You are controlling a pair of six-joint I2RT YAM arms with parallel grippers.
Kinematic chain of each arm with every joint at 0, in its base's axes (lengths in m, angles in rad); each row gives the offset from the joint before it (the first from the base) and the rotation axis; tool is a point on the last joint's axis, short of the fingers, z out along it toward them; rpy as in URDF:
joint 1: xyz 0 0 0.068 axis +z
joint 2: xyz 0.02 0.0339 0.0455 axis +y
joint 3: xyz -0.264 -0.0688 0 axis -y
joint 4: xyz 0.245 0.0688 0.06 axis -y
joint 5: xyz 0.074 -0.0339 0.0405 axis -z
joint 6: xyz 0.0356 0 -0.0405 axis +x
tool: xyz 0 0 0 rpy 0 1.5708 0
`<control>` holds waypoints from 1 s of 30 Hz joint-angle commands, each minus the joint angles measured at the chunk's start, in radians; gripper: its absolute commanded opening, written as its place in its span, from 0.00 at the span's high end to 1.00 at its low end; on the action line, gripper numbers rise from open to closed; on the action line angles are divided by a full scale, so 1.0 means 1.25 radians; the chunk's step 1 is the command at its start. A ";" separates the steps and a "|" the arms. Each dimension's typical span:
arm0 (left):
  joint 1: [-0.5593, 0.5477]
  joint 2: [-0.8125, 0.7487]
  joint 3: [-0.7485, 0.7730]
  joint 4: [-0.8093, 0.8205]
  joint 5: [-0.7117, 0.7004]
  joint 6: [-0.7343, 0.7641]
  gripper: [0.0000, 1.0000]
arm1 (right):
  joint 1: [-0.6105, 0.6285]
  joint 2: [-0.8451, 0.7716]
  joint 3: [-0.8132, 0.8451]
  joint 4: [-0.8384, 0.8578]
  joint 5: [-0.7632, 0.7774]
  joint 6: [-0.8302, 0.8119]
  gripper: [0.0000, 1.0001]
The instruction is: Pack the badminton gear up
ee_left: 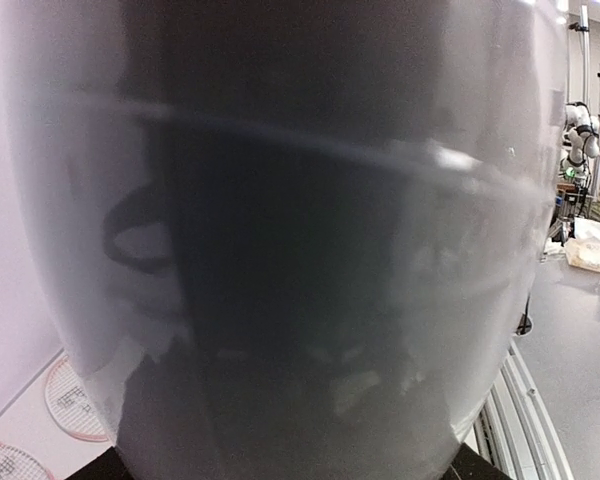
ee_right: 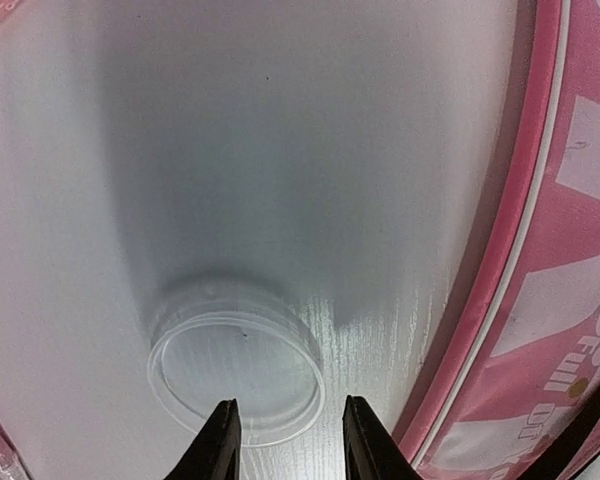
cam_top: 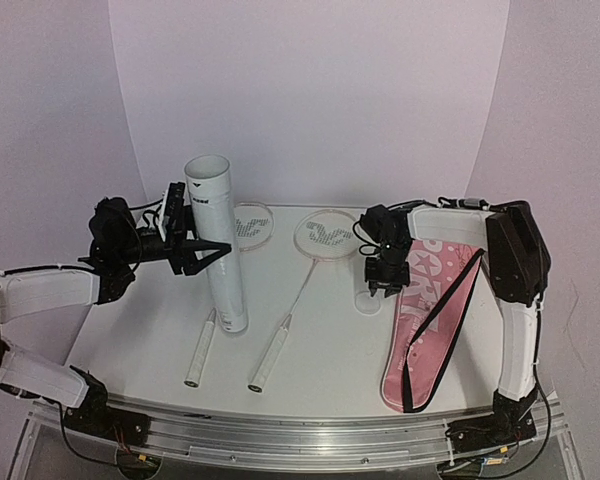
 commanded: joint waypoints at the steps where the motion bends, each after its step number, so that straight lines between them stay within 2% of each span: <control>1: -0.020 0.029 -0.026 0.175 -0.070 -0.018 0.92 | -0.015 0.017 -0.031 0.003 -0.017 0.014 0.72; 10: -0.036 0.060 -0.090 0.195 -0.085 0.066 0.91 | -0.021 0.051 -0.052 0.070 -0.054 0.015 0.81; 12: -0.037 0.059 -0.100 0.190 -0.085 0.082 0.91 | -0.021 0.054 -0.059 0.072 -0.052 0.017 0.86; 15: -0.037 0.060 -0.113 0.181 -0.086 0.097 0.91 | -0.021 0.049 -0.067 0.071 -0.042 0.016 1.00; 18: -0.038 0.058 -0.111 0.143 -0.060 0.122 0.91 | -0.021 0.026 -0.055 0.067 -0.045 0.003 1.00; 25: -0.047 0.026 -0.038 -0.109 -0.013 0.267 0.94 | -0.019 -0.127 0.039 0.067 -0.141 -0.054 1.00; 30: -0.048 0.028 -0.017 -0.169 -0.015 0.290 0.94 | 0.004 -0.235 0.143 0.068 -0.229 -0.092 1.00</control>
